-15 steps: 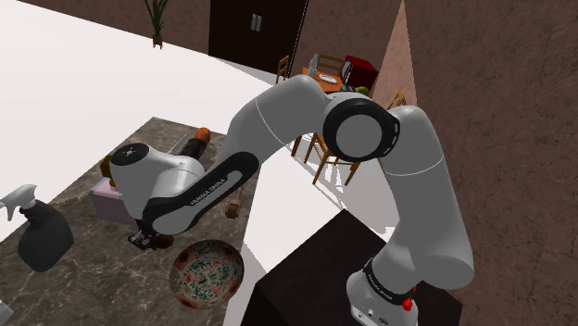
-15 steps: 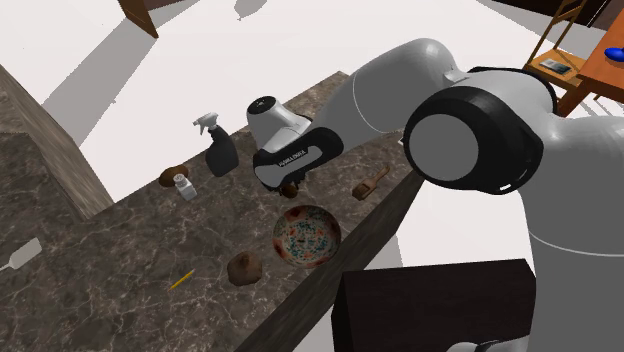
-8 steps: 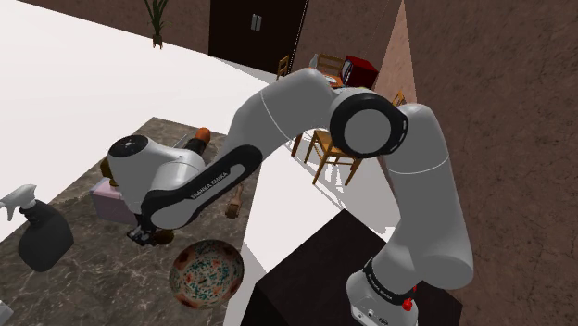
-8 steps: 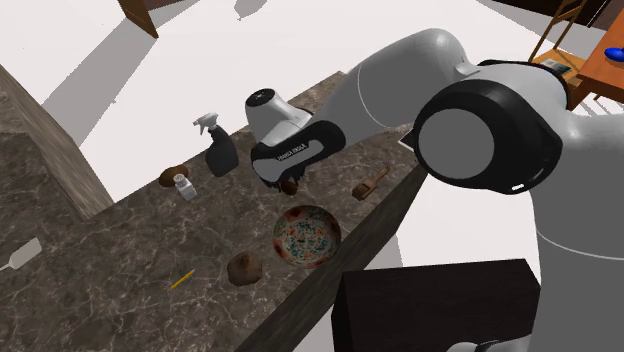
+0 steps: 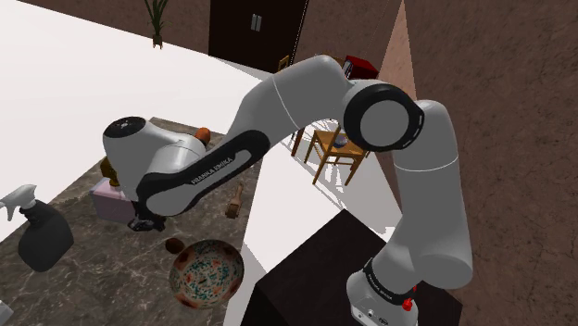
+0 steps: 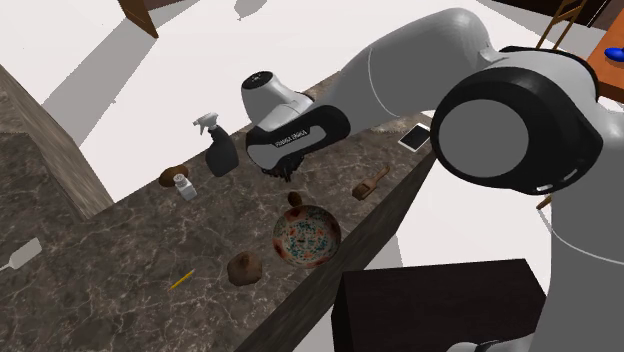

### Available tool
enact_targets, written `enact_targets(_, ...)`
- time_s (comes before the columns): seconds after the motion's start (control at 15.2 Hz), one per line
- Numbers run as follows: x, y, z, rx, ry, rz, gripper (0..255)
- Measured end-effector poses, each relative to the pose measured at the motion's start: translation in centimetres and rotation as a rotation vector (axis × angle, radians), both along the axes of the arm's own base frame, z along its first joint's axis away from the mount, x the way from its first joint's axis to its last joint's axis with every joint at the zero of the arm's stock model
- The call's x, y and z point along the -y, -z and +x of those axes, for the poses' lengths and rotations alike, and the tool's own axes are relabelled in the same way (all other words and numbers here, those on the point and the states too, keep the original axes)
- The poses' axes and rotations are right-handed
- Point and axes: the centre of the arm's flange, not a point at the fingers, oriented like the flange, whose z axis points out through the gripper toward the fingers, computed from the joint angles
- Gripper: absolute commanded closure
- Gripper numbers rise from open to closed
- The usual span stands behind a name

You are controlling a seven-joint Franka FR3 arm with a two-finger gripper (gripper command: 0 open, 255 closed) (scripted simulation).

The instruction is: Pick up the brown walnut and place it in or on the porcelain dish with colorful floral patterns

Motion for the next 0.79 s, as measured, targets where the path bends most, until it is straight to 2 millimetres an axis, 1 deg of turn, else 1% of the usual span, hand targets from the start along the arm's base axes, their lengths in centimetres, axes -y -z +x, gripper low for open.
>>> enact_targets(0.07, 0.0, 0.0, 0.0, 0.0, 0.0, 0.0, 0)
enact_targets(0.13, 0.0, 0.0, 0.0, 0.0, 0.0, 0.0, 0)
enact_targets(0.2, 0.0, 0.3, -0.5, 0.001, -0.032, -0.001, 0)
enact_targets(0.4, 1.1, 2.2, -3.5, 0.004, -0.21, -0.004, 0)
enact_targets(0.53, 1.6, 3.2, -4.8, 0.006, -0.288, -0.004, 0)
enact_targets(0.79, 2.0, 5.2, -5.1, 0.007, -0.314, -0.004, 0)
